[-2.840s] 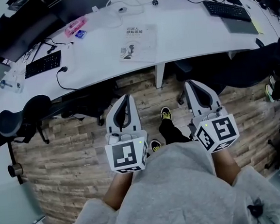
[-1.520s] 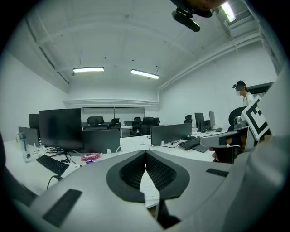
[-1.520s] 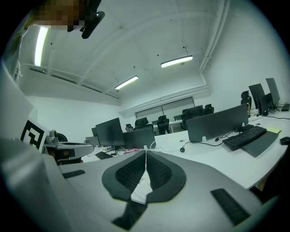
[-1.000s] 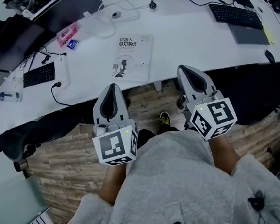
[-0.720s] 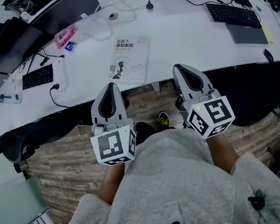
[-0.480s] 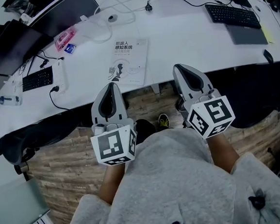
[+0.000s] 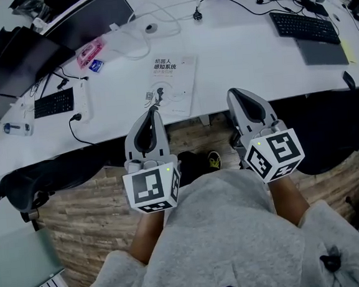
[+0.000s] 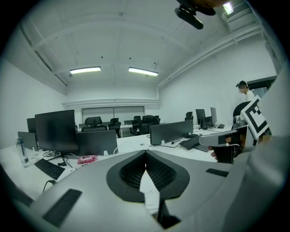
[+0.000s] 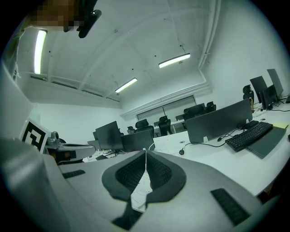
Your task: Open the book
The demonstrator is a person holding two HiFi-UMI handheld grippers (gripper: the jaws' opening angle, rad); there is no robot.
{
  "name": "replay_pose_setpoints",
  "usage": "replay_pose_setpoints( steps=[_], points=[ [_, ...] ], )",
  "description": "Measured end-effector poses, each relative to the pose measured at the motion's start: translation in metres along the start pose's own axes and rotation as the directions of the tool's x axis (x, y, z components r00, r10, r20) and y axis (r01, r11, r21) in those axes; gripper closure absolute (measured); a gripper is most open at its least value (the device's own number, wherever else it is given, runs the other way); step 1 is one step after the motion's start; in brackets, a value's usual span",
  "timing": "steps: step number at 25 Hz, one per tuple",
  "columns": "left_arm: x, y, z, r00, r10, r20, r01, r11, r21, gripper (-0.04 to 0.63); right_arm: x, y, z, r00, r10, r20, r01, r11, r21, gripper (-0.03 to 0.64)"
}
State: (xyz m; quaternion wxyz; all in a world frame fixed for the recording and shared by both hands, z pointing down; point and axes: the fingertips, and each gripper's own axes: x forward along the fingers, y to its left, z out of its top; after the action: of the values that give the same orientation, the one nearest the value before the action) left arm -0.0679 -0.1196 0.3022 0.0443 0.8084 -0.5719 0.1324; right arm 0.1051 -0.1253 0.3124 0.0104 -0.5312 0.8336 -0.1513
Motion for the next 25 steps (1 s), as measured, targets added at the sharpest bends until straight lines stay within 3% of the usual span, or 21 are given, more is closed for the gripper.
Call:
replay_pose_setpoints(
  steps=[13, 25],
  points=[
    [0.024, 0.01, -0.013, 0.999, -0.039, -0.032, 0.04, 0.999, 0.029, 0.586, 0.022, -0.009, -0.012, 1.0, -0.025, -0.011, 0.025, 0.999, 0.031, 0.591],
    [0.06, 0.019, -0.038, 0.984, -0.136, -0.117, 0.142, 0.989, 0.037, 0.586, 0.044, -0.018, -0.028, 0.992, -0.089, -0.085, 0.094, 0.994, 0.051, 0.591]
  ],
)
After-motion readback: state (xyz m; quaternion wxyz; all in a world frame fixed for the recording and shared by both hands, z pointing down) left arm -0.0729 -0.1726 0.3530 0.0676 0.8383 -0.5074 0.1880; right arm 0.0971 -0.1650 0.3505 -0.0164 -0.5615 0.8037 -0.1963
